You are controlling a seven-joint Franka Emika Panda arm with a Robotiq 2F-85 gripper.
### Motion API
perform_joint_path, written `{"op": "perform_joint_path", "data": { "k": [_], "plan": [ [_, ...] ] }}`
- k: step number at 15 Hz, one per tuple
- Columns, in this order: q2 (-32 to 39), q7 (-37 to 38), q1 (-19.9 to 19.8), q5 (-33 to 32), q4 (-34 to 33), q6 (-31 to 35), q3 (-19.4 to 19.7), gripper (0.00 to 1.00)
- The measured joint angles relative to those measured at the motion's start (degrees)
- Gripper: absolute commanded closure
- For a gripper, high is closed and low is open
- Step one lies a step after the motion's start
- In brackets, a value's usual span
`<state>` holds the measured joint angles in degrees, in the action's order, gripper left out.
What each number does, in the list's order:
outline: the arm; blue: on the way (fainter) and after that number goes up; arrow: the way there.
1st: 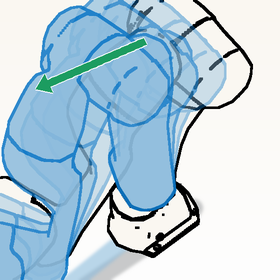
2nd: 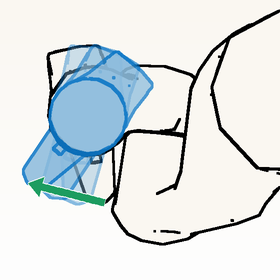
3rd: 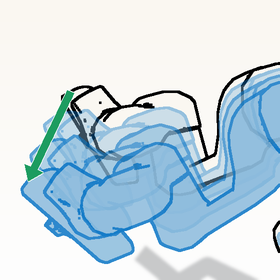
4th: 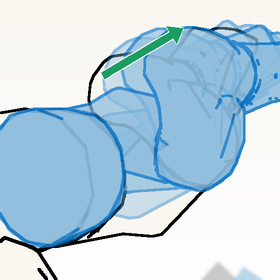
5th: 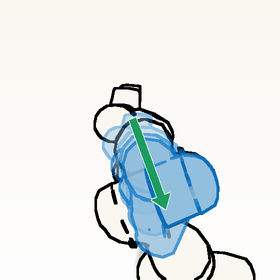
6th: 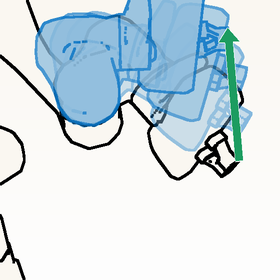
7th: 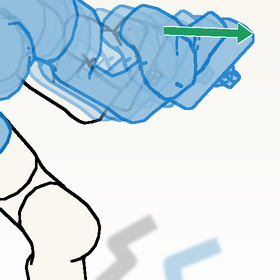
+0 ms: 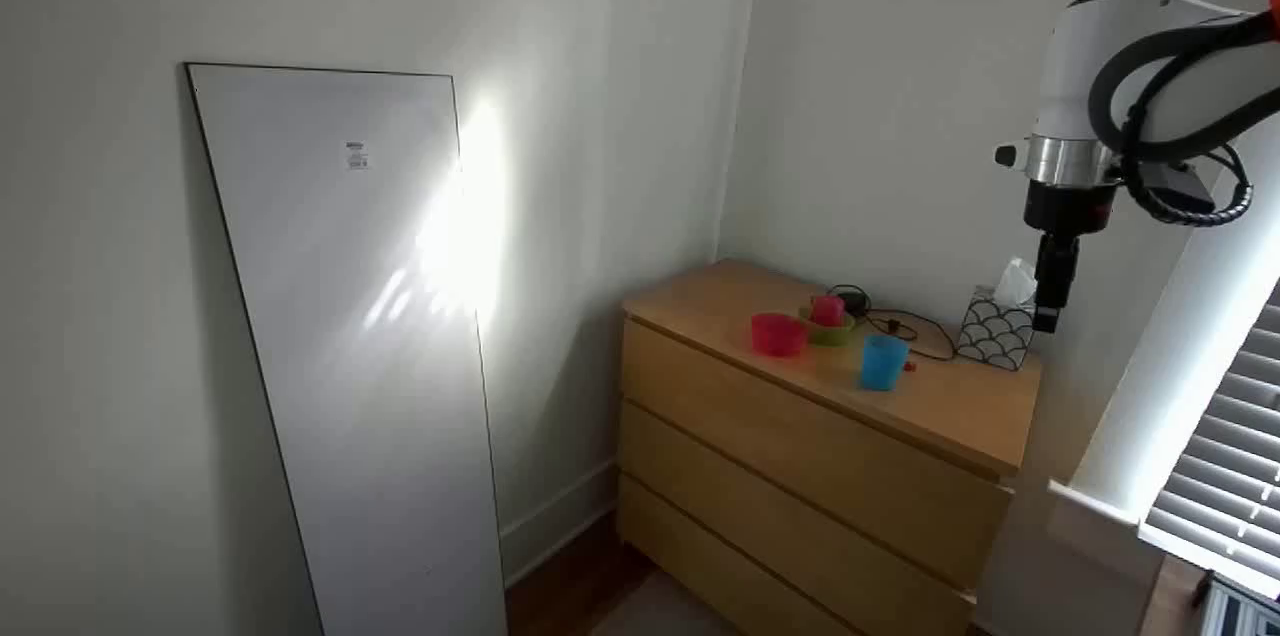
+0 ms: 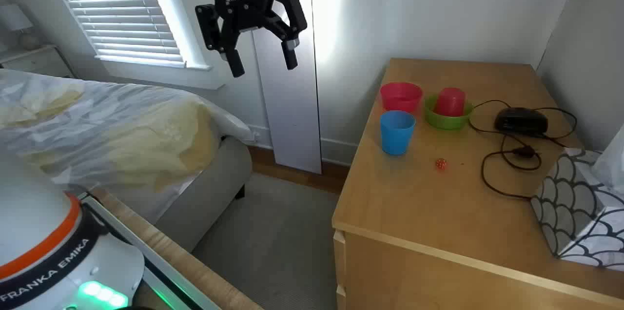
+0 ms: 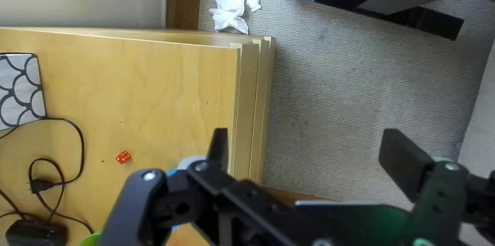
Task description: Press a button on the black device
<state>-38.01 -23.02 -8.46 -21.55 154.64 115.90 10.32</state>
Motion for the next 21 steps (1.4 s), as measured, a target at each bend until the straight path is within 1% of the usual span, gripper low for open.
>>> {"op": "perform_joint_path", "data": {
  "k": [8,10,13,16,18,21],
  "plan": [
    [0.1,-0.1,0.1,0.0,-0.2,0.0,0.1,0.00],
    [1.0,-0.7,0.1,0.2,-2.2,0.3,1.5,0.00],
    [5.0,-4.1,0.1,1.4,-9.4,1.5,6.5,0.00],
    [12.5,-8.3,0.2,5.5,-19.3,2.7,11.2,0.00],
    [18.8,-10.5,0.3,9.6,-26.0,4.1,13.1,0.00],
    [28.8,-13.8,0.1,15.9,-35.4,5.7,14.3,0.00]
  ]
}}
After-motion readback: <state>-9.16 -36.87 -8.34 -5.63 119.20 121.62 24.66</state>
